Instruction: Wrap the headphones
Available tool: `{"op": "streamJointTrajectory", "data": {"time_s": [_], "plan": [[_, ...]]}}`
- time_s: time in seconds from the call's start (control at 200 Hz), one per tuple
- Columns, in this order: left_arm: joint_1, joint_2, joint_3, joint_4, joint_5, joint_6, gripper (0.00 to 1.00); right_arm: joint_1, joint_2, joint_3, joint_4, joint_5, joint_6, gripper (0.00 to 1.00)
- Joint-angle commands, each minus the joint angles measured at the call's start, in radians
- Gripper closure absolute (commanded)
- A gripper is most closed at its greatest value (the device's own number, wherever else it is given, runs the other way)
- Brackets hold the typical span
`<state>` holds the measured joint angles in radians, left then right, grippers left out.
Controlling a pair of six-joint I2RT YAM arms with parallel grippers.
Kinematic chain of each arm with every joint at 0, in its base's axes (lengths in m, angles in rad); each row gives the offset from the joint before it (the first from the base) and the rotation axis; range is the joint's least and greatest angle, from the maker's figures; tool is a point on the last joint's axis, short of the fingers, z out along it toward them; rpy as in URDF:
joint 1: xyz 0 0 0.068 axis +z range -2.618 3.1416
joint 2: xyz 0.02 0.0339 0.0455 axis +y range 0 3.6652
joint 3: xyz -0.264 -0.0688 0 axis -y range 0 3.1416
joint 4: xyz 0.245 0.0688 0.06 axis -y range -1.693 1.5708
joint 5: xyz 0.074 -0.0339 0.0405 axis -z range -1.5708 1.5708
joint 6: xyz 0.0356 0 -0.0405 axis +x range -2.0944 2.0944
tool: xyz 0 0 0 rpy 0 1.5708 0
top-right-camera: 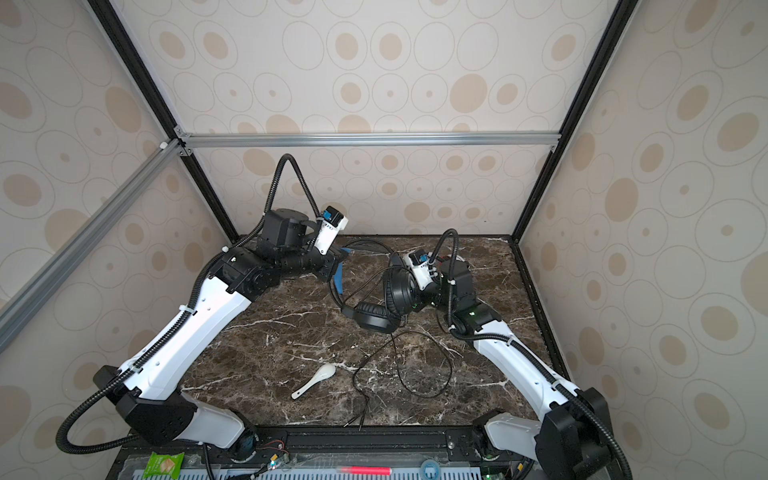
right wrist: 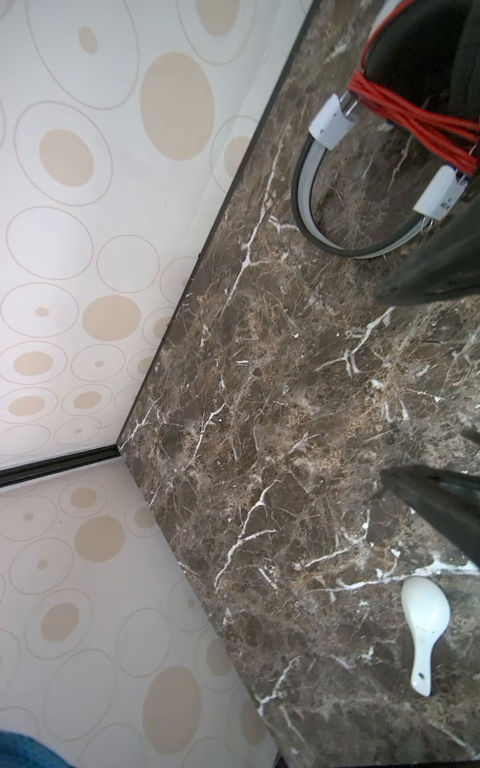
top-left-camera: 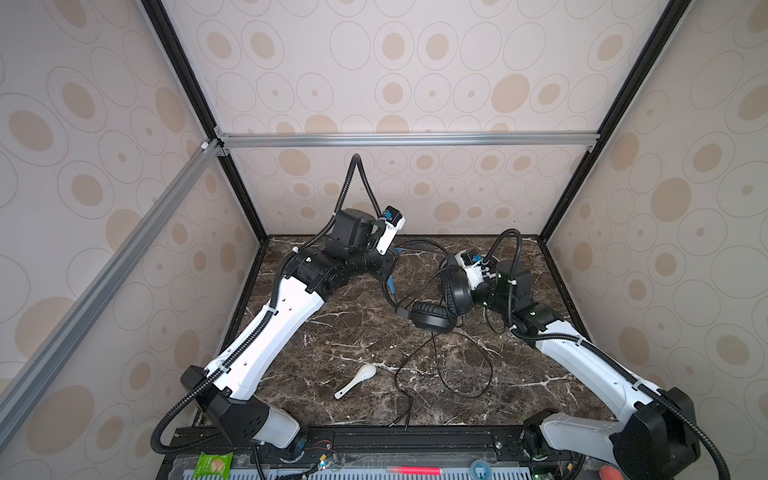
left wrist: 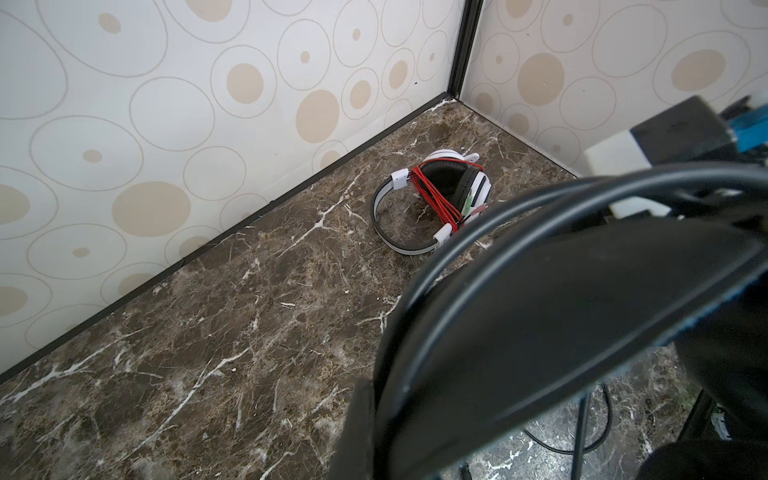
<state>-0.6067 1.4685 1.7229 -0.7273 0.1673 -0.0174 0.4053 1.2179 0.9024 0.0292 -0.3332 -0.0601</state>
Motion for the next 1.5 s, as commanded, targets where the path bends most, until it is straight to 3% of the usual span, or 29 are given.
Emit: {"op": "streamJointTrajectory", "data": {"time_s": [0.0,0.135,0.395,0.76,1.23,1.496], "plan": [[0.007,-0.038,0.044,0.043,0.034,-0.042,1.0,-0.013,0.011,0.017,0.048,0.032,0.025,0.55],[0.01,-0.038,0.043,0.046,0.031,-0.041,1.0,-0.034,0.018,0.083,-0.016,0.036,-0.009,0.84],[0.015,-0.039,0.03,0.063,0.022,-0.034,1.0,-0.038,0.054,0.256,-0.178,0.1,-0.125,1.0],[0.014,-0.045,-0.005,0.07,0.027,-0.014,1.0,-0.048,0.193,0.506,-0.343,0.221,-0.164,1.0],[0.029,-0.04,0.014,0.074,0.048,-0.022,1.0,-0.12,0.202,0.432,-0.225,0.192,-0.014,1.0],[0.029,-0.01,0.134,0.073,0.095,-0.039,1.0,-0.12,0.243,0.428,-0.167,0.168,0.019,0.95]]}}
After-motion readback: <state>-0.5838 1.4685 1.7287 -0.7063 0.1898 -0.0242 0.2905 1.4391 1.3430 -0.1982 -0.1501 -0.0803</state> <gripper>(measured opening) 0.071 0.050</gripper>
